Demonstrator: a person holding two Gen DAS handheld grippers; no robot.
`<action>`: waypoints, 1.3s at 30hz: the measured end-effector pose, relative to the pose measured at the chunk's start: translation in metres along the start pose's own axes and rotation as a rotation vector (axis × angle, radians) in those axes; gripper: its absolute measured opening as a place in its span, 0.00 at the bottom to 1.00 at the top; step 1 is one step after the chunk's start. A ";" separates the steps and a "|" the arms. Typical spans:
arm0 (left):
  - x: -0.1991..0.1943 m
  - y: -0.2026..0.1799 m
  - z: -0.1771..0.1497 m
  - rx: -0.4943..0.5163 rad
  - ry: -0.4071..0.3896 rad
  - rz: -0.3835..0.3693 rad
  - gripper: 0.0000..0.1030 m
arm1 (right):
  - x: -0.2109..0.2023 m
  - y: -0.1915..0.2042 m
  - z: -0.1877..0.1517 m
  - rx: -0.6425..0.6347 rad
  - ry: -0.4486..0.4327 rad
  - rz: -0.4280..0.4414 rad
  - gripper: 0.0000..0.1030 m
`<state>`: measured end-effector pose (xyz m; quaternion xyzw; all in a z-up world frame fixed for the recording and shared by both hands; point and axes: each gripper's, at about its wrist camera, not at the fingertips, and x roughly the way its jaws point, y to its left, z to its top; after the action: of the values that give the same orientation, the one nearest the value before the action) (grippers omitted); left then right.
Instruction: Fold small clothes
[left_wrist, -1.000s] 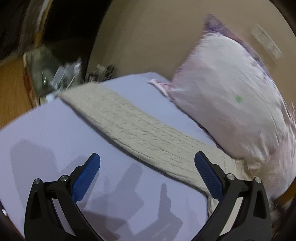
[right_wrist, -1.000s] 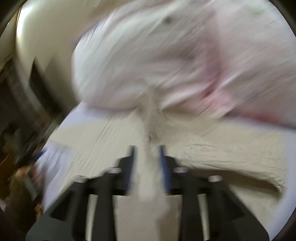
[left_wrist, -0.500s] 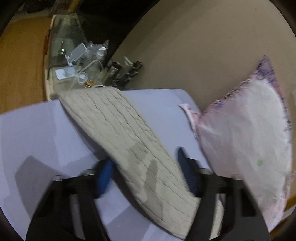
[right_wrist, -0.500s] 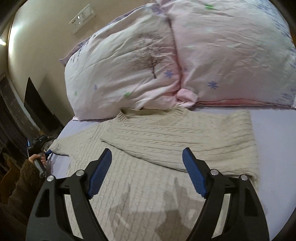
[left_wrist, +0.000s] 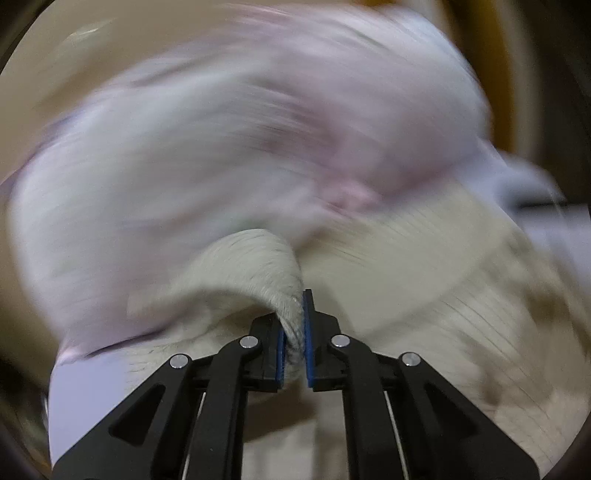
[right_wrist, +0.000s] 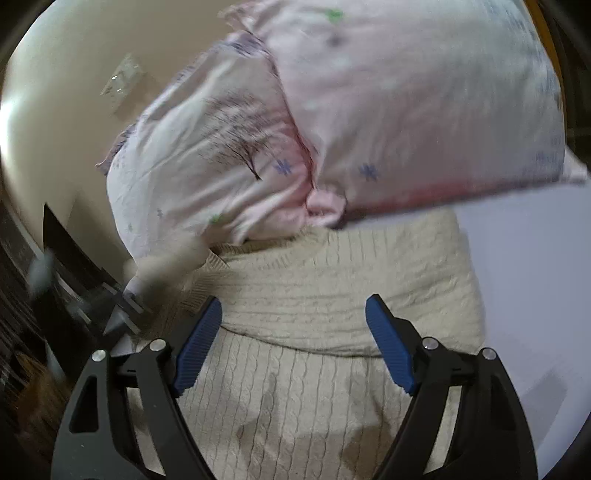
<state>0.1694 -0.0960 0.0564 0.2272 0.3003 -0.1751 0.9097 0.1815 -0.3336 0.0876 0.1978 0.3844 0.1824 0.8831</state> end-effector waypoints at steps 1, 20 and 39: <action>0.012 -0.027 -0.003 0.059 0.045 -0.032 0.10 | 0.002 -0.004 -0.001 0.021 0.014 0.005 0.78; -0.123 0.061 -0.134 -0.443 0.062 -0.114 0.63 | 0.111 0.113 0.013 -0.228 0.196 -0.041 0.67; -0.135 0.071 -0.196 -0.588 0.130 -0.191 0.64 | -0.053 -0.042 -0.067 0.261 -0.045 -0.216 0.67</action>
<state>0.0075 0.0899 0.0224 -0.0642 0.4155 -0.1503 0.8948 0.1046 -0.3807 0.0577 0.2722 0.4040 0.0304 0.8728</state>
